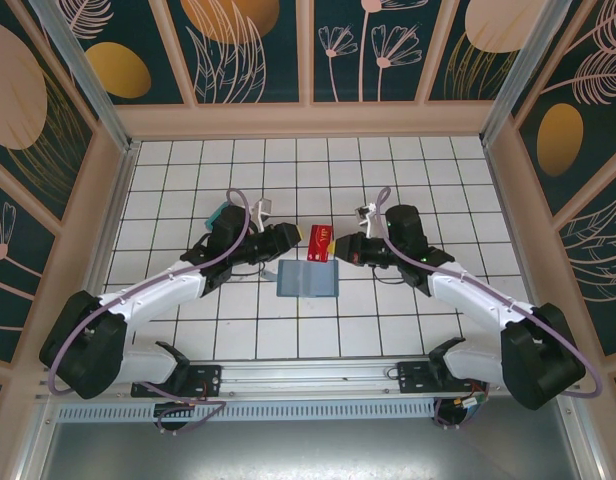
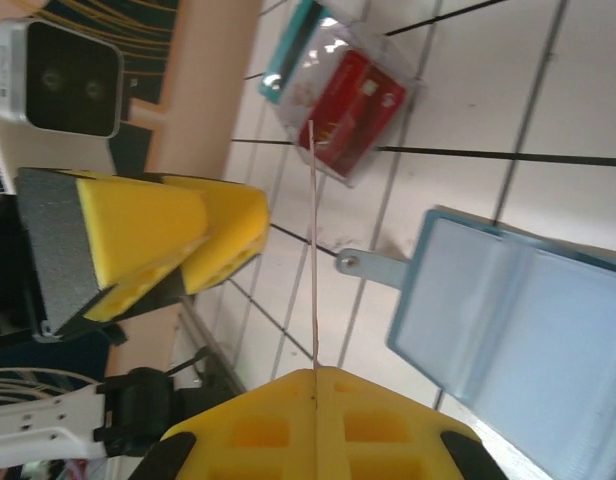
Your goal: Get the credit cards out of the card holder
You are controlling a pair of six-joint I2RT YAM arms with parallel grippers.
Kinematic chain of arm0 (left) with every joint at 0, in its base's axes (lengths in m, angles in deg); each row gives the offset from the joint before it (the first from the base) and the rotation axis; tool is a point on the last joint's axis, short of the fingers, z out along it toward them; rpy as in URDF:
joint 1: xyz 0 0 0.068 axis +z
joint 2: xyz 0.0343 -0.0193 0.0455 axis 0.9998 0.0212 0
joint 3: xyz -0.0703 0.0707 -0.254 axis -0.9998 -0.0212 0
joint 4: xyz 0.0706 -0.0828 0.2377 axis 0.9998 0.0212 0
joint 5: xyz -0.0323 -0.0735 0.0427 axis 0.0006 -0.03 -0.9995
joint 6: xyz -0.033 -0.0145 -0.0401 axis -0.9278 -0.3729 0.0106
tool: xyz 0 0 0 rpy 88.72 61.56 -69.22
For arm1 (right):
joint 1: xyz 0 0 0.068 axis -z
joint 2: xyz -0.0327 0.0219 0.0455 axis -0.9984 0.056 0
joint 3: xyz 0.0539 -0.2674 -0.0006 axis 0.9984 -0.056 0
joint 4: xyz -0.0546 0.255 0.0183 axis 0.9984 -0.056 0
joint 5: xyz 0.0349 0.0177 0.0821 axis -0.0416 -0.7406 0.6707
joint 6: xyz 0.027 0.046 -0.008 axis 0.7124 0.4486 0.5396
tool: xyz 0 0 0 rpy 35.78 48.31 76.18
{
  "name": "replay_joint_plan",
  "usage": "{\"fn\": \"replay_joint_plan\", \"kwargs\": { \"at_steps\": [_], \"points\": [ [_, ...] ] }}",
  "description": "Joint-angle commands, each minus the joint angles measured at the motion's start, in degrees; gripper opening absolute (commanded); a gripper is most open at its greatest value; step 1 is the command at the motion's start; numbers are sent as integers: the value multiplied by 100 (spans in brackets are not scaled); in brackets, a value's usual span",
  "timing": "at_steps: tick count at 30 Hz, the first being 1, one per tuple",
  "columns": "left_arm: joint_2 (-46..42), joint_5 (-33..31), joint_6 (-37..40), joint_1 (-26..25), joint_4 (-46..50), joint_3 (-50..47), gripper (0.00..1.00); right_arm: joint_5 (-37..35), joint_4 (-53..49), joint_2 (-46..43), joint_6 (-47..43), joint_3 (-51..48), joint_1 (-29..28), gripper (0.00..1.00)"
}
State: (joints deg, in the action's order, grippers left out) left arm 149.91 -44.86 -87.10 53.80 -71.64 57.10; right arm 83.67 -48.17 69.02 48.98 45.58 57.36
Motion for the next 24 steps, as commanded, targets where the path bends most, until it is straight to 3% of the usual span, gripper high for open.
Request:
{"fn": "replay_joint_plan", "kwargs": {
  "at_steps": [1, 14, 24],
  "points": [
    [-91, 410, -248, 18, -593, -83, 37, 572, 808, -107, 220, -111, 28, 0],
    [-113, 672, -488, 32, -1040, -268, 28, 726, 1262, -89, 457, -233, 51, 0],
    [-345, 793, -467, 27, -1286, -286, 0, 729, 1261, -6, 379, -263, 51, 0]
  ]
}}
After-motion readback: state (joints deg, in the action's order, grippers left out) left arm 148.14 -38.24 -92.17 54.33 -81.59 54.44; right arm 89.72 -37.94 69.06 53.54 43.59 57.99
